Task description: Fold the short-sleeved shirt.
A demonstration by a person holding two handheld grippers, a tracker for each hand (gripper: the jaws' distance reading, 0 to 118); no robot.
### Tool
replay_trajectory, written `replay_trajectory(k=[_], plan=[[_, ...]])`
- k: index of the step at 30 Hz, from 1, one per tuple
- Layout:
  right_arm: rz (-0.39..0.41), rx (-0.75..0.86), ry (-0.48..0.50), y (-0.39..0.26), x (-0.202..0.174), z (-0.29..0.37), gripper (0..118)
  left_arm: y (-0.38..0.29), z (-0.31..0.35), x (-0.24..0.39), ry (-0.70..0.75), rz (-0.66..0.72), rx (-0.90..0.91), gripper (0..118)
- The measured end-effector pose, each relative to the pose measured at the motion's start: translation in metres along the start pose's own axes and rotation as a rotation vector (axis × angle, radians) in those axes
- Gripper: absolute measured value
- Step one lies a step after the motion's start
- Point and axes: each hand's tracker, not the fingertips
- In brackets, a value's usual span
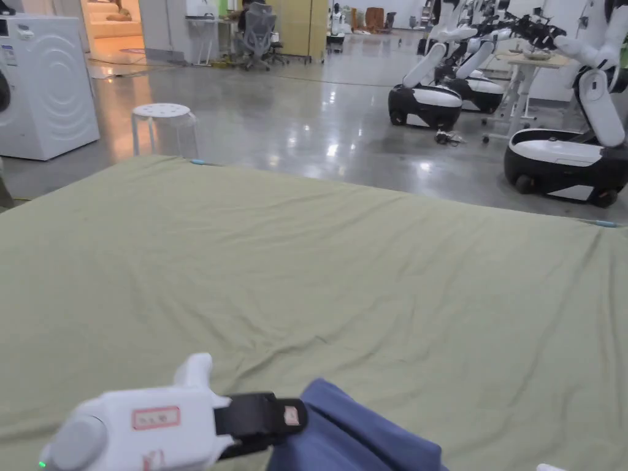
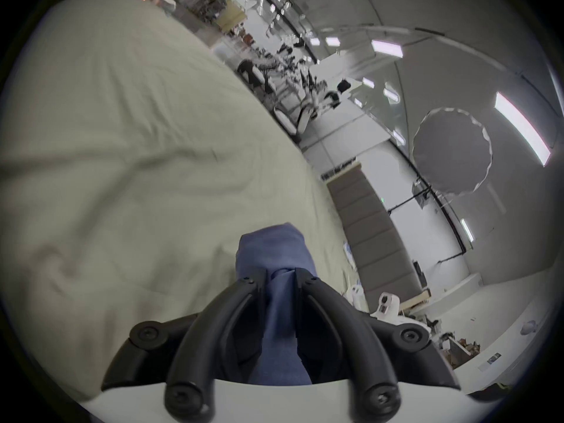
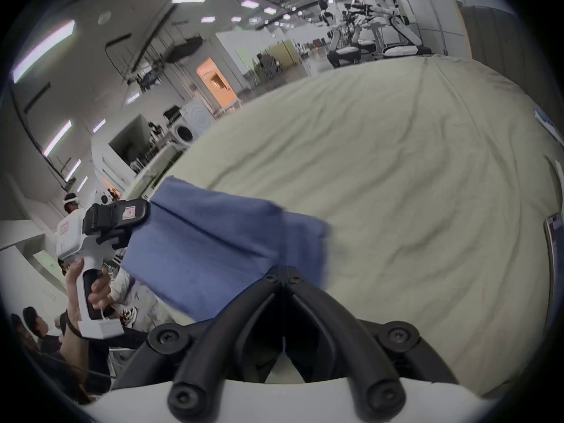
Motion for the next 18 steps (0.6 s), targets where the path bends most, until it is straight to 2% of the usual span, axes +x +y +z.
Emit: replay_trajectory(k=[1,2,5,7,11,16,18], plan=[[0.011,0.002,-0.007,0.000,-0.002,0.003,0,0.015,0.019,-0.008,-0.003,0.006,0.033,14],[0.016,0.004,-0.009,-0.001,-0.004,0.005,0,0.026,0.036,-0.012,0.018,0.014,0.061,4],[0.039,0.001,0.001,-0.005,-0.012,0.007,0,0.061,0.093,-0.032,0.050,0.029,0.166,4],[0.061,-0.015,0.016,-0.011,-0.015,0.004,0,0.087,0.122,-0.050,0.152,0.029,0.239,4],[0.045,-0.064,0.013,-0.024,-0.021,-0.012,0,0.083,0.109,-0.104,0.101,0.187,0.112,4],[0.123,-0.088,0.020,-0.039,-0.031,-0.007,0,0.045,0.097,-0.111,0.122,0.163,0.105,4],[0.144,-0.083,0.005,-0.045,-0.032,-0.004,0,0.035,0.096,-0.097,0.122,0.096,0.081,6]])
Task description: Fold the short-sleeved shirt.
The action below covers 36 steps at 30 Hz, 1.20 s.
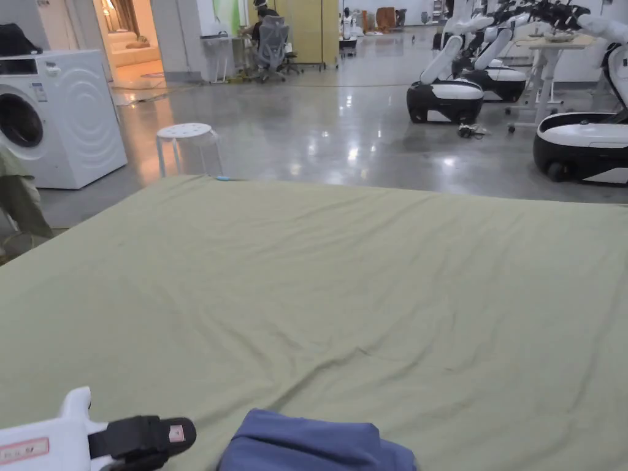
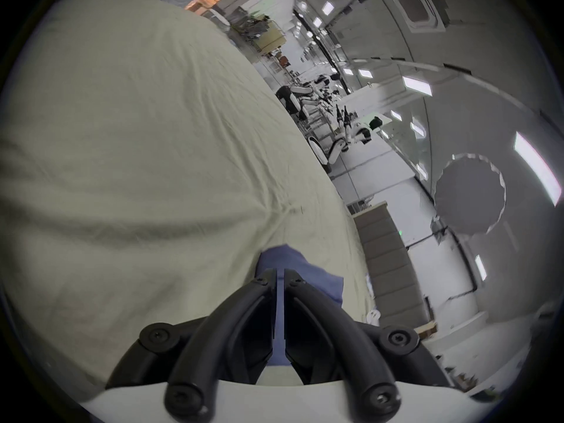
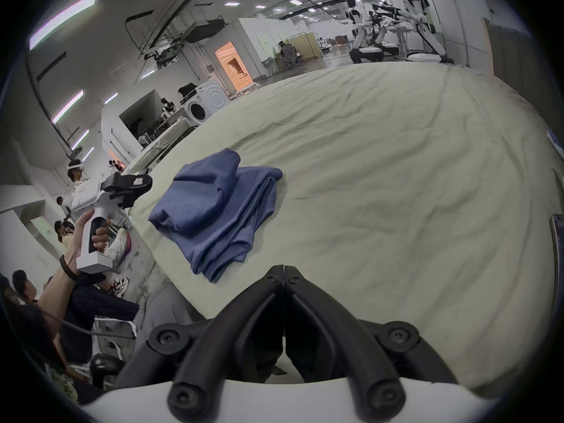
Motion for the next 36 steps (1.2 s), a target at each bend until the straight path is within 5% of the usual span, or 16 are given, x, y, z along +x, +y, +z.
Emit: replay_trajectory(k=[2,5,6,12,18,22,24,26,33,36], plan=[[0.002,0.023,-0.019,-0.008,0.001,0.005,0,-0.013,0.003,0.017,0.024,-0.107,0.016,21],[-0.039,0.111,-0.009,-0.024,0.005,0.021,2,-0.028,0.013,0.042,0.068,-0.303,0.047,79],[-0.046,0.134,-0.016,-0.029,0.008,0.028,3,-0.040,0.014,0.058,0.103,-0.382,0.082,89],[0.023,0.286,-0.137,-0.043,0.008,0.087,5,-0.099,0.031,0.135,0.056,-0.618,0.346,90],[0.005,0.460,-0.215,-0.043,0.010,0.142,14,-0.143,0.038,0.182,0.199,-0.755,0.542,90],[0.000,0.511,-0.260,-0.034,0.017,0.162,58,-0.152,0.040,0.198,0.237,-0.804,0.555,90],[-0.012,0.529,-0.261,-0.027,0.018,0.168,102,-0.153,0.040,0.203,0.265,-0.814,0.571,90],[-0.004,0.599,-0.272,-0.021,0.021,0.173,118,-0.154,0.040,0.210,0.320,-0.846,0.583,90],[0.048,0.694,-0.327,0.007,0.004,0.187,118,-0.155,0.041,0.225,0.381,-0.912,0.634,90],[0.000,0.707,-0.339,0.021,-0.003,0.192,118,-0.156,0.041,0.232,0.395,-0.919,0.639,90]])
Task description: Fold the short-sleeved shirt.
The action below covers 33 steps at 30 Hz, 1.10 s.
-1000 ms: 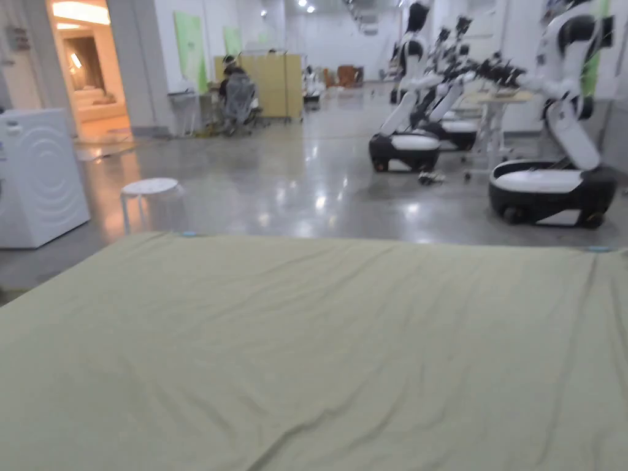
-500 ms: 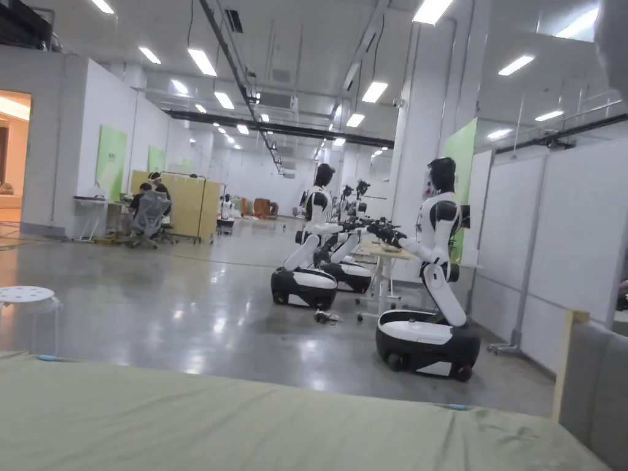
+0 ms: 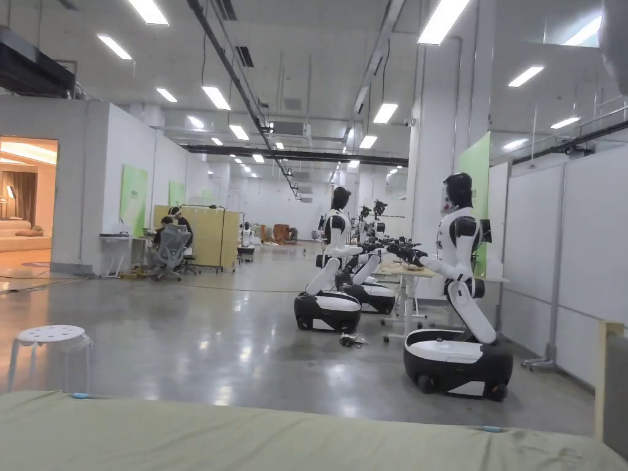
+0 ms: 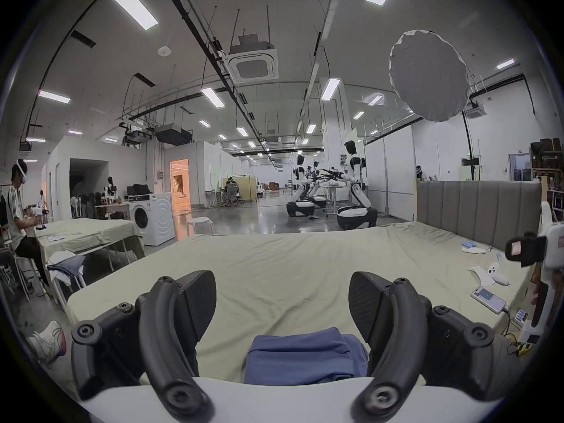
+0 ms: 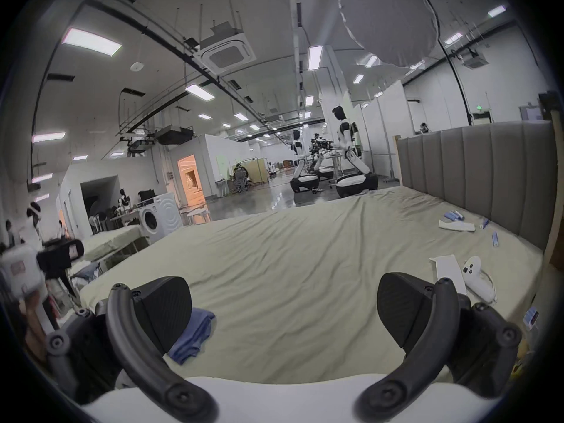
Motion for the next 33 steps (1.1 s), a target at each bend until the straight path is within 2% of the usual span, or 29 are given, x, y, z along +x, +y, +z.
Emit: replay_trajectory(k=[3,4,6,8,10,13,16,20,23,28,33], plan=[[-0.120,-0.003,0.012,0.013,-0.001,-0.004,118,0.005,-0.001,0.001,-0.015,0.009,0.007,90],[-0.149,-0.016,-0.045,0.018,-0.003,-0.007,118,0.006,-0.001,0.000,-0.028,0.021,0.010,90],[-0.173,-0.041,-0.117,0.018,0.002,-0.011,118,0.009,-0.002,0.000,-0.041,0.039,0.011,90],[-0.164,-0.085,-0.166,0.023,0.000,-0.015,118,0.011,-0.001,0.000,-0.047,0.062,0.017,90],[-0.186,-0.080,-0.150,0.022,0.005,-0.018,118,0.012,-0.001,0.000,-0.052,0.083,0.024,90],[-0.282,-0.086,-0.126,0.023,0.012,-0.019,118,0.013,-0.001,0.000,-0.063,0.099,0.014,90],[-0.323,-0.106,-0.080,0.021,0.021,-0.020,118,0.014,0.000,0.002,-0.062,0.093,0.016,90],[-0.316,-0.107,-0.091,0.018,0.022,-0.020,118,0.011,0.000,0.001,-0.062,0.108,0.003,90],[-0.249,-0.117,-0.156,0.015,0.017,-0.021,118,0.010,0.000,0.000,-0.061,0.123,-0.007,90],[-0.206,-0.118,-0.124,0.012,0.010,-0.023,118,0.010,-0.001,0.000,-0.064,0.117,-0.011,90],[-0.162,-0.114,-0.158,0.008,0.004,-0.029,118,0.007,-0.001,0.002,-0.066,0.103,-0.025,90]])
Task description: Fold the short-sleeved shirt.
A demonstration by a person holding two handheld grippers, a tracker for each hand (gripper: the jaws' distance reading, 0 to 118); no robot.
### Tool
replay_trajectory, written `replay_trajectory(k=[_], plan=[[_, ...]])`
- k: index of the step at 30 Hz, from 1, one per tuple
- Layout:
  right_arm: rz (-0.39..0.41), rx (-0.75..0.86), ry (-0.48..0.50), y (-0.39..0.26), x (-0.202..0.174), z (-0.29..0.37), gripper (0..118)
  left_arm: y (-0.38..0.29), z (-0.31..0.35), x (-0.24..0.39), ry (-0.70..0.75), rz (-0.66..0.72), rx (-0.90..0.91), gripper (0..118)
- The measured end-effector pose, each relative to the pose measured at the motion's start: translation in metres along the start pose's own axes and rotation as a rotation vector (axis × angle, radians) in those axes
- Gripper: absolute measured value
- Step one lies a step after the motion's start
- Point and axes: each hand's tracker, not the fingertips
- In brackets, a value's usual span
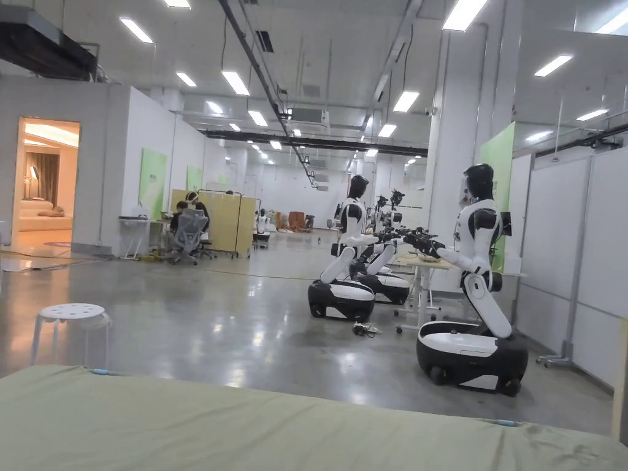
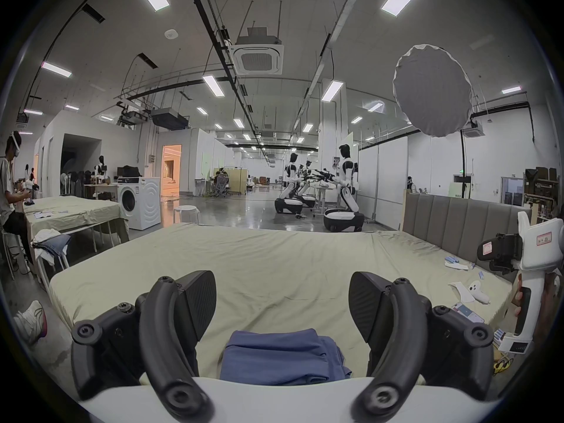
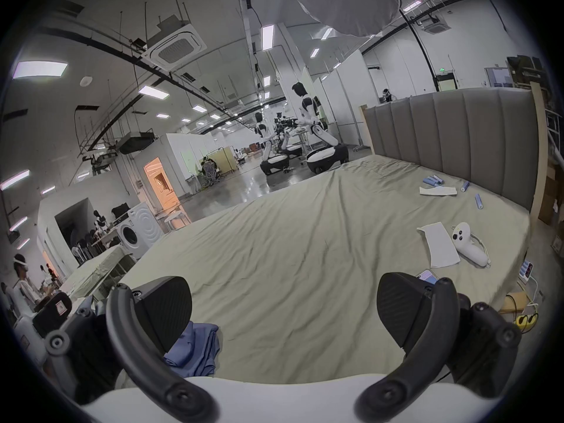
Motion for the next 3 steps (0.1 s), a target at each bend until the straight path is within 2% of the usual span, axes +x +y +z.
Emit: replay_trajectory(k=[3], plan=[[-0.015,0.015,0.025,-0.0028,-0.0035,0.0012,118,-0.0019,-0.0009,0.0008,0.001,-0.008,-0.009,90]])
